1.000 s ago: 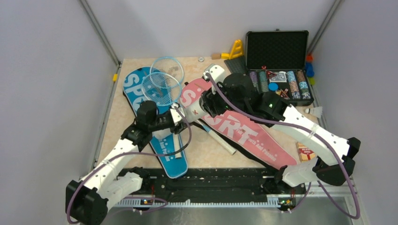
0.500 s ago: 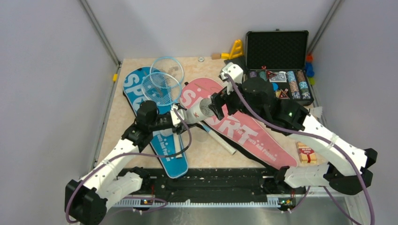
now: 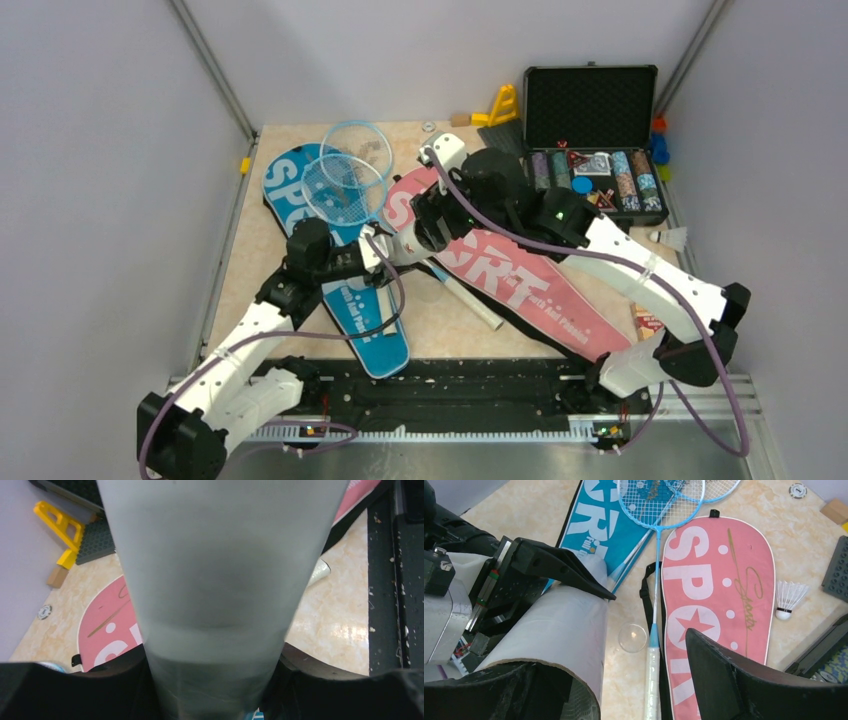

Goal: Pack up the badminton gear

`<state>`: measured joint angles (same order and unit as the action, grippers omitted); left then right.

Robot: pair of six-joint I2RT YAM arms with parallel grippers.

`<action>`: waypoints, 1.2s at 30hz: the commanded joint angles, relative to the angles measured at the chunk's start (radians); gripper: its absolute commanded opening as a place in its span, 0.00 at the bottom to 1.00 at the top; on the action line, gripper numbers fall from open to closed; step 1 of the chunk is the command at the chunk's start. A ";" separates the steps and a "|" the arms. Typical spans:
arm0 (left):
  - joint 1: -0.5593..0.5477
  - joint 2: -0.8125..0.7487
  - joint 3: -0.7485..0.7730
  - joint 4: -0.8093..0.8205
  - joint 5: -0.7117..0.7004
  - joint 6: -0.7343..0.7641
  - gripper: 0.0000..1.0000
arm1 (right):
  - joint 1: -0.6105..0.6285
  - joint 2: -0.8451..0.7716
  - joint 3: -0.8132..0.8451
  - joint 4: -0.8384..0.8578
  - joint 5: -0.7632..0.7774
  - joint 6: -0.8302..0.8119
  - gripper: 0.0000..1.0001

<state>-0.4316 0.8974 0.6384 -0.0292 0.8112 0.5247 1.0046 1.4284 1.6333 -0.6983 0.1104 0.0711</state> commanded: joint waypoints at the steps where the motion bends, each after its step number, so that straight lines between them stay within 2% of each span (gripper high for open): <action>1: -0.018 -0.058 0.009 0.229 -0.123 -0.154 0.31 | 0.002 -0.007 0.076 -0.057 0.028 0.032 0.79; 8: -0.018 -0.081 -0.042 0.268 -0.406 -0.213 0.30 | -0.039 -0.236 0.010 0.043 0.116 0.074 0.83; 10: -0.018 -0.085 -0.050 0.274 -0.461 -0.227 0.30 | -0.114 -0.265 -0.012 0.073 0.104 0.127 0.83; 13: -0.018 -0.088 -0.067 0.307 -0.518 -0.240 0.30 | -0.300 -0.231 -0.034 0.104 0.012 0.206 0.83; 15: -0.017 -0.089 -0.066 0.328 -0.572 -0.278 0.30 | -0.407 -0.145 -0.024 0.095 -0.048 0.247 0.83; 19: -0.017 -0.093 -0.064 0.336 -0.666 -0.337 0.30 | -0.543 0.136 0.070 0.043 -0.028 0.327 0.81; 22: -0.018 -0.094 -0.084 0.340 -0.651 -0.322 0.30 | -0.572 0.371 0.167 0.120 -0.066 0.191 0.80; 26: -0.018 -0.098 -0.090 0.324 -0.624 -0.316 0.30 | -0.588 0.638 0.355 0.149 -0.039 -0.039 0.80; 31: -0.017 -0.101 -0.093 0.308 -0.617 -0.313 0.30 | -0.614 0.879 0.568 0.086 -0.073 -0.134 0.80; 36: -0.018 -0.097 -0.095 0.308 -0.622 -0.308 0.30 | -0.623 0.991 0.601 0.070 -0.079 -0.156 0.79</action>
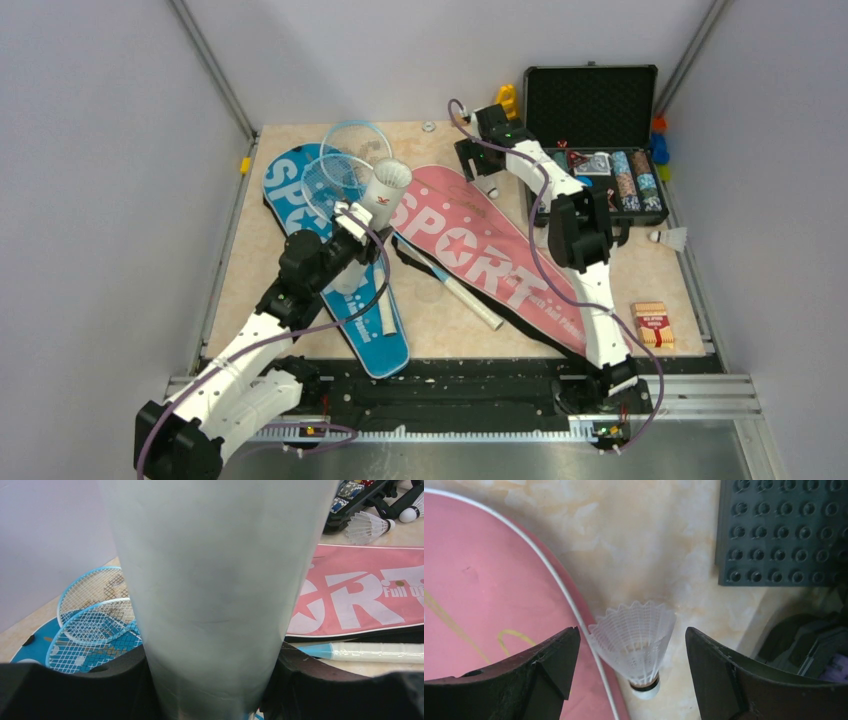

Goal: Pack up the badminton gear

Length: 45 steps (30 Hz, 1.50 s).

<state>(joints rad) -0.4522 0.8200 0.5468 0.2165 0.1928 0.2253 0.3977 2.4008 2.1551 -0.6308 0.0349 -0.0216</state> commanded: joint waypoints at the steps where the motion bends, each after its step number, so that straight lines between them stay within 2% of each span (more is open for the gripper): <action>1: 0.003 -0.020 -0.004 0.062 -0.004 -0.009 0.30 | -0.019 0.029 0.075 0.005 0.001 -0.063 0.79; 3: 0.004 -0.016 -0.004 0.064 -0.004 -0.009 0.30 | -0.028 0.042 0.065 0.017 -0.010 -0.051 0.78; 5: 0.003 -0.010 -0.002 0.064 -0.007 -0.007 0.30 | -0.040 0.053 0.066 0.025 -0.026 -0.032 0.73; 10: 0.004 -0.001 0.008 0.062 -0.010 -0.003 0.30 | -0.065 0.028 0.091 0.018 -0.130 0.009 0.46; 11: 0.003 0.002 0.011 0.064 -0.008 -0.005 0.30 | -0.066 0.004 0.092 0.020 -0.144 0.013 0.43; 14: 0.003 0.010 0.027 0.068 -0.006 -0.024 0.30 | -0.066 -0.101 0.087 0.030 -0.155 0.053 0.42; 17: 0.003 0.018 0.046 0.069 -0.005 -0.047 0.30 | -0.066 -0.273 0.034 0.062 -0.172 0.091 0.42; 20: 0.004 0.026 0.066 0.059 0.063 -0.056 0.30 | -0.060 -0.482 -0.120 0.197 -0.327 0.165 0.42; 23: 0.001 0.035 0.077 0.069 0.175 -0.077 0.30 | -0.023 -0.698 -0.324 0.418 -0.516 0.258 0.43; 27: 0.002 0.045 0.085 0.078 0.202 -0.095 0.30 | 0.087 -0.910 -0.519 0.706 -0.581 0.341 0.42; 32: 0.001 0.056 0.088 0.081 0.176 -0.097 0.30 | 0.204 -1.022 -0.601 0.898 -0.632 0.397 0.42; 36: 0.001 0.066 0.092 0.092 0.188 -0.107 0.30 | 0.272 -1.023 -0.590 0.882 -0.687 0.410 0.41; 40: 0.002 0.062 0.089 0.091 0.187 -0.106 0.30 | 0.287 -1.019 -0.579 0.810 -0.666 0.379 0.41; 42: 0.000 0.058 0.081 0.099 0.185 -0.109 0.30 | 0.288 -1.019 -0.567 0.702 -0.570 0.327 0.45; 45: 0.002 0.054 0.080 0.101 0.163 -0.123 0.30 | 0.287 -1.037 -0.584 0.523 -0.325 0.263 0.55</action>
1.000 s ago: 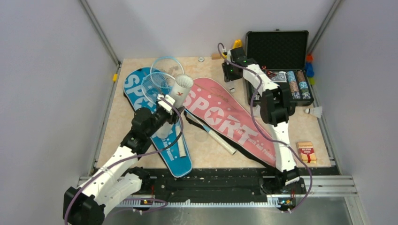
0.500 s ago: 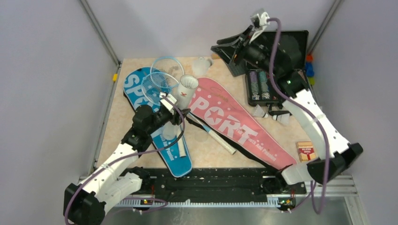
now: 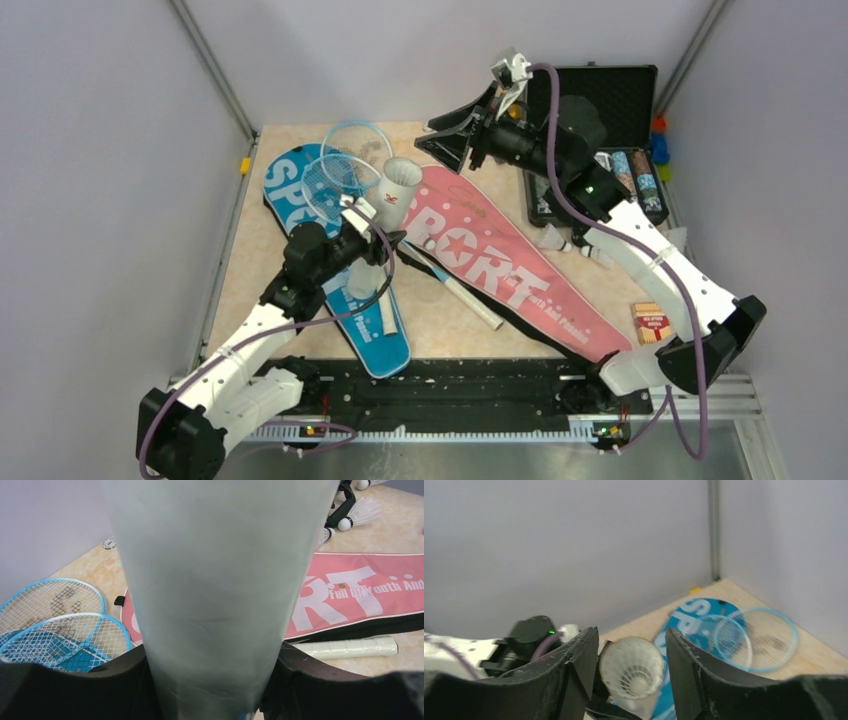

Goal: Pack up the badminton gear

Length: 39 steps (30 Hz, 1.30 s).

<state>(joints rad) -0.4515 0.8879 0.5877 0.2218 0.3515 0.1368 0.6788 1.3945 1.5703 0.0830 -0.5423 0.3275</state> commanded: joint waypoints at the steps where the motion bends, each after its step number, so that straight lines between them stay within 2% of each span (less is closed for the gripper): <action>1: 0.001 -0.016 0.038 0.095 -0.009 -0.040 0.30 | 0.006 -0.036 -0.012 -0.250 0.338 -0.105 0.61; 3: 0.001 -0.024 0.030 0.092 -0.034 -0.049 0.30 | 0.005 -0.060 -0.080 -0.331 0.495 -0.107 0.72; 5: 0.000 -0.034 0.020 0.086 -0.055 -0.051 0.30 | 0.000 -0.105 -0.209 -0.331 0.584 -0.073 0.83; 8: 0.001 -0.055 -0.002 0.084 -0.087 -0.058 0.30 | -0.006 -0.121 -0.405 -0.264 0.570 -0.027 0.88; 10: 0.001 -0.073 -0.017 0.089 -0.108 -0.070 0.30 | -0.008 -0.089 -0.443 -0.217 0.493 -0.037 0.89; 15: 0.001 -0.114 -0.040 0.079 -0.130 -0.098 0.30 | -0.008 0.125 -0.303 -0.200 0.538 -0.053 0.89; 23: 0.000 -0.150 -0.062 0.038 -0.178 -0.088 0.30 | -0.008 0.624 0.095 -0.379 0.646 -0.042 0.88; 26: 0.000 -0.157 -0.064 0.024 -0.193 -0.085 0.30 | -0.008 0.739 0.208 -0.434 0.683 -0.034 0.88; 29: 0.001 -0.161 -0.073 0.029 -0.201 -0.085 0.30 | -0.008 0.808 0.251 -0.429 0.647 -0.003 0.87; 33: 0.000 -0.156 -0.077 0.038 -0.201 -0.086 0.30 | -0.008 0.895 0.318 -0.437 0.576 0.033 0.81; 37: 0.000 -0.152 -0.074 0.032 -0.199 -0.086 0.30 | -0.008 0.906 0.345 -0.440 0.519 0.060 0.63; 39: 0.001 -0.152 -0.072 0.031 -0.202 -0.090 0.30 | -0.008 0.847 0.311 -0.404 0.469 0.082 0.49</action>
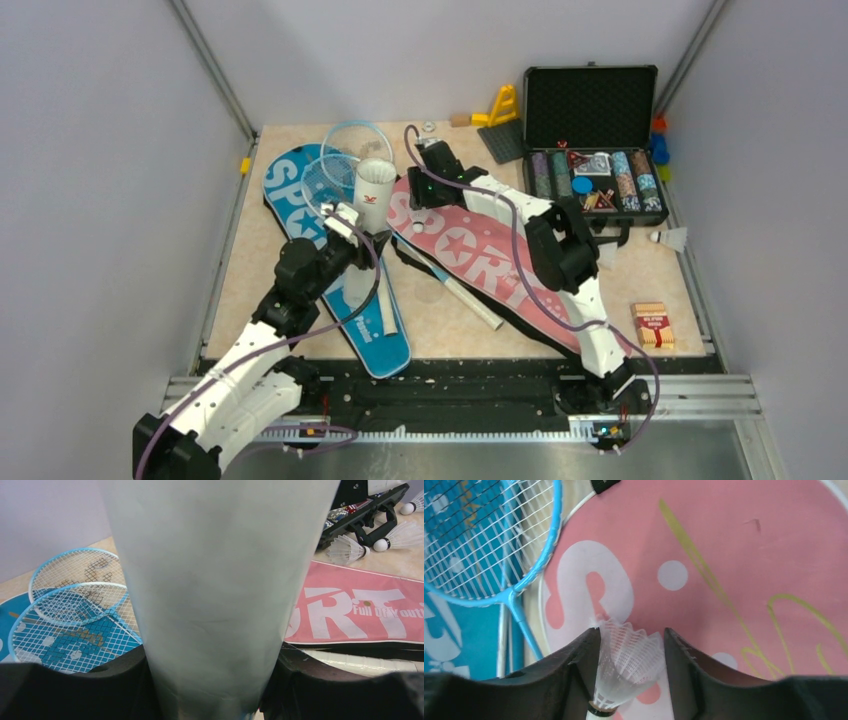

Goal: Pack up the badminton gear

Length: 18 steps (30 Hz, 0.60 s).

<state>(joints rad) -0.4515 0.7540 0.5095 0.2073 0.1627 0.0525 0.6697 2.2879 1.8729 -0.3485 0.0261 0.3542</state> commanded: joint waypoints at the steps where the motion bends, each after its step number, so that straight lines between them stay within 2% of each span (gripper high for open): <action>1: 0.001 -0.020 0.007 0.046 -0.014 -0.007 0.30 | 0.001 -0.083 -0.024 0.055 -0.118 0.071 0.40; 5: 0.001 -0.023 0.009 0.045 -0.013 -0.011 0.30 | 0.001 -0.269 -0.183 0.191 -0.171 0.124 0.12; 7: 0.001 -0.026 0.010 0.044 -0.015 -0.015 0.30 | 0.001 -0.356 -0.254 0.247 -0.180 0.132 0.05; 14: 0.001 -0.014 0.026 0.033 0.040 -0.016 0.30 | 0.001 -0.638 -0.357 0.354 -0.197 0.075 0.02; 18: 0.001 0.004 0.040 0.040 0.087 -0.025 0.30 | 0.006 -0.789 -0.363 0.513 -0.241 0.027 0.00</action>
<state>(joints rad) -0.4515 0.7506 0.5095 0.2054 0.1898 0.0494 0.6701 1.6619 1.5112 -0.0589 -0.1608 0.4351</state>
